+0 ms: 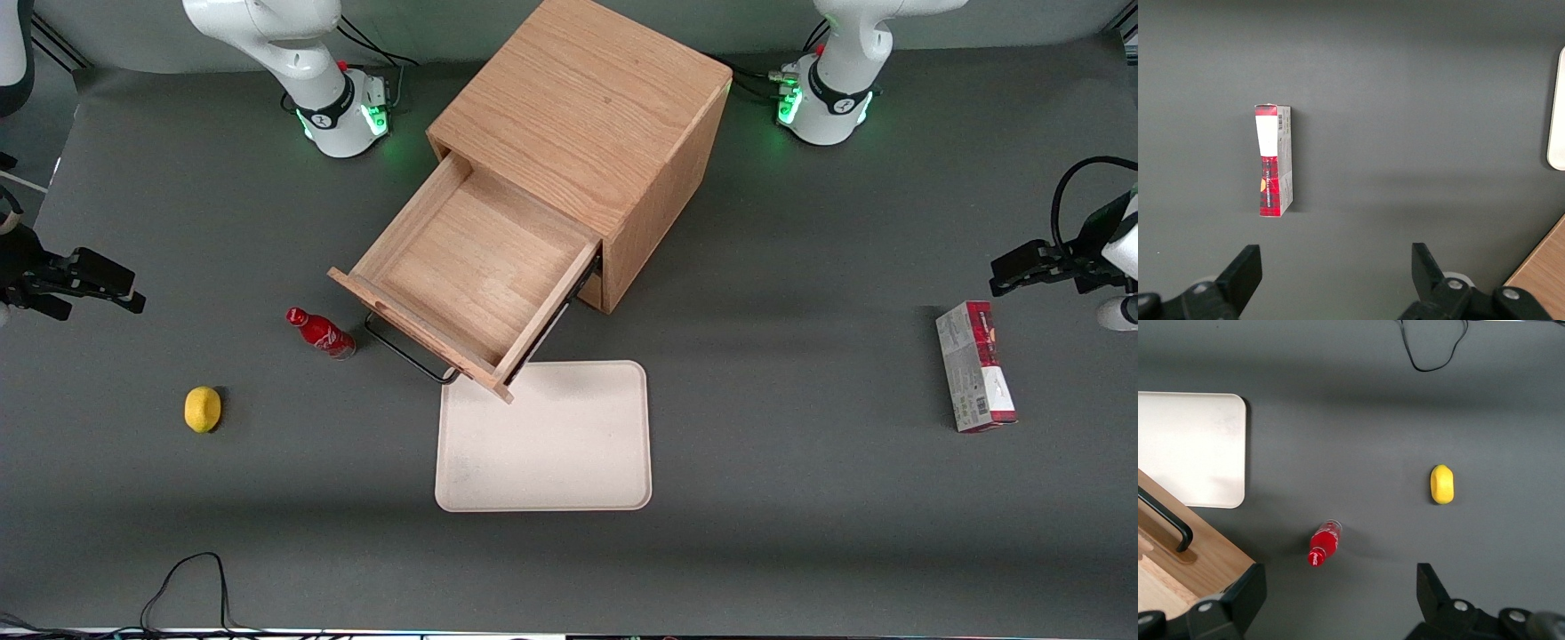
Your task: Open upper drawer
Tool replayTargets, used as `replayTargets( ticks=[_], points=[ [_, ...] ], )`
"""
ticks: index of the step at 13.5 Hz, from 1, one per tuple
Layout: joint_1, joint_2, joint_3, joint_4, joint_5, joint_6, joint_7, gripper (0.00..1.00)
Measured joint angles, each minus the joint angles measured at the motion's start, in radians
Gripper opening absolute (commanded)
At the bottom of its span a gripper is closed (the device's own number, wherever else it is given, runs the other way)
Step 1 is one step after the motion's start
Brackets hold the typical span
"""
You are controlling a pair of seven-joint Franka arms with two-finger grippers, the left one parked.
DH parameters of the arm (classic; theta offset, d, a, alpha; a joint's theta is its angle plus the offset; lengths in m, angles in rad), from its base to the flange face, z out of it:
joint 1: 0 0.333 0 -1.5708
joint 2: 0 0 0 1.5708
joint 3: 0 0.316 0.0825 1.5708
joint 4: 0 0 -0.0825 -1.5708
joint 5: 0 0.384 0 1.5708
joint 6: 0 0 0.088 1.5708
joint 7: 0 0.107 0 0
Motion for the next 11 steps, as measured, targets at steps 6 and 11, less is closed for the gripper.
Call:
replayTargets(
  ticks=[6, 11],
  points=[
    [0.001, -0.003, 0.005, -0.005, -0.028, -0.064, 0.001, 1.00],
    [0.013, -0.002, 0.005, -0.021, -0.049, -0.068, 0.015, 1.00]
  ],
)
